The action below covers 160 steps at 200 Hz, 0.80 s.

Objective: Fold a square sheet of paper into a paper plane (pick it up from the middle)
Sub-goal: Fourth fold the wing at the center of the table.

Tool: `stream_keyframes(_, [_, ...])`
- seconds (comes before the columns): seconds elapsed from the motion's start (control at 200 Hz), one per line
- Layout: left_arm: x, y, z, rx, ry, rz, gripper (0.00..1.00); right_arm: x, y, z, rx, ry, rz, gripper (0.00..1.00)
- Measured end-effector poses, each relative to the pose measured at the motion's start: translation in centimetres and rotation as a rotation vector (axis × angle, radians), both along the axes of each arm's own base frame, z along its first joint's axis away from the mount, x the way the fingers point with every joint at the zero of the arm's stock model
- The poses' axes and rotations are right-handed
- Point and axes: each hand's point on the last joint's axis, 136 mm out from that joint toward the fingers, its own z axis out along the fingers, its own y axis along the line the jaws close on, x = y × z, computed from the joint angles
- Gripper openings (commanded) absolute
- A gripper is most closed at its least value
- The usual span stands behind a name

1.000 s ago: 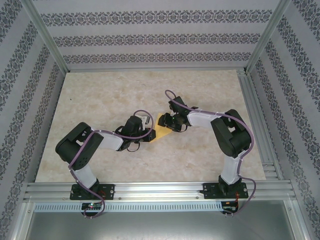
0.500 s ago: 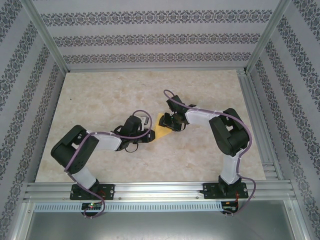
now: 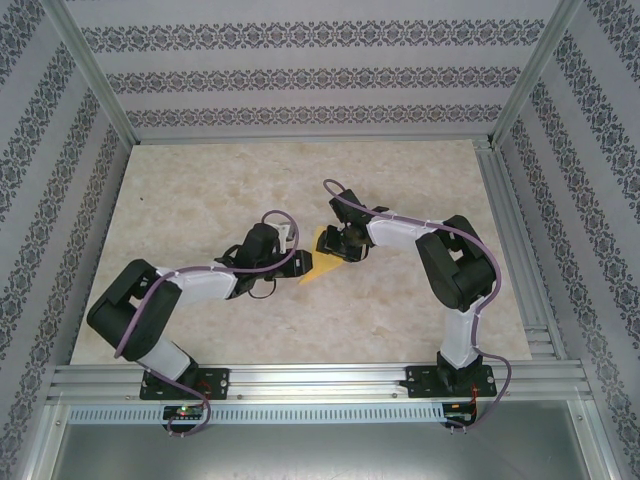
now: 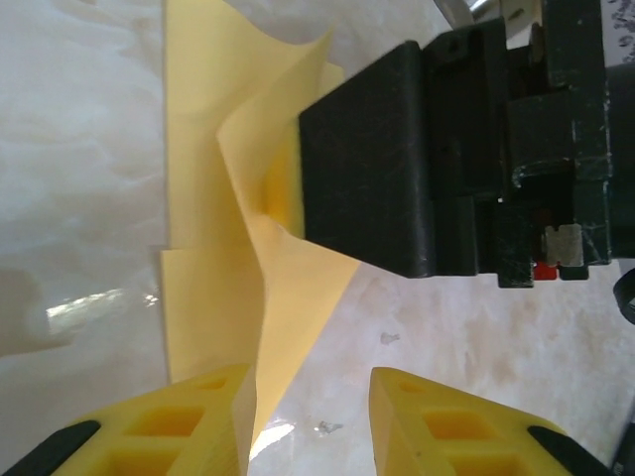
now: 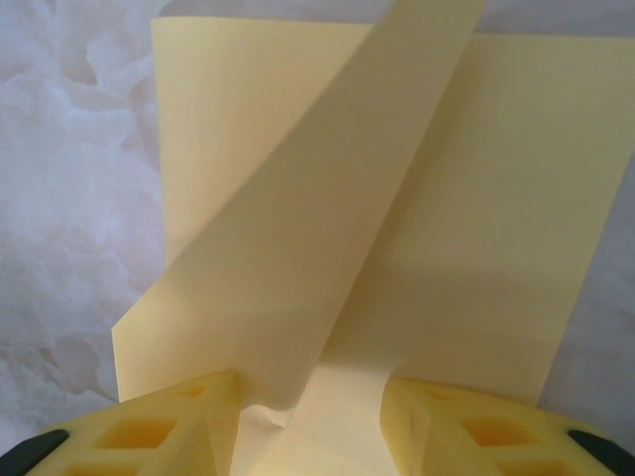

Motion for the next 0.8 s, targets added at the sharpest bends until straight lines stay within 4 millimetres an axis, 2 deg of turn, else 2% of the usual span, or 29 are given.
stream_keyframes(0.25, [-0.4,-1.6,-0.2,-0.068,0.035,-0.066,0.28,0.0,0.2,0.1,0.011,0.0,0.003,0.53])
stream_keyframes(0.405, [0.1,-2.0,-0.5,-0.068,0.044,-0.065,0.22,0.0,0.3,0.2,0.019,0.002,0.003,0.54])
stream_keyframes(0.799, [1.3,-1.5,-2.5,0.004,0.069,-0.008,0.15,0.0,0.4,0.2,0.026,0.006,0.003,0.55])
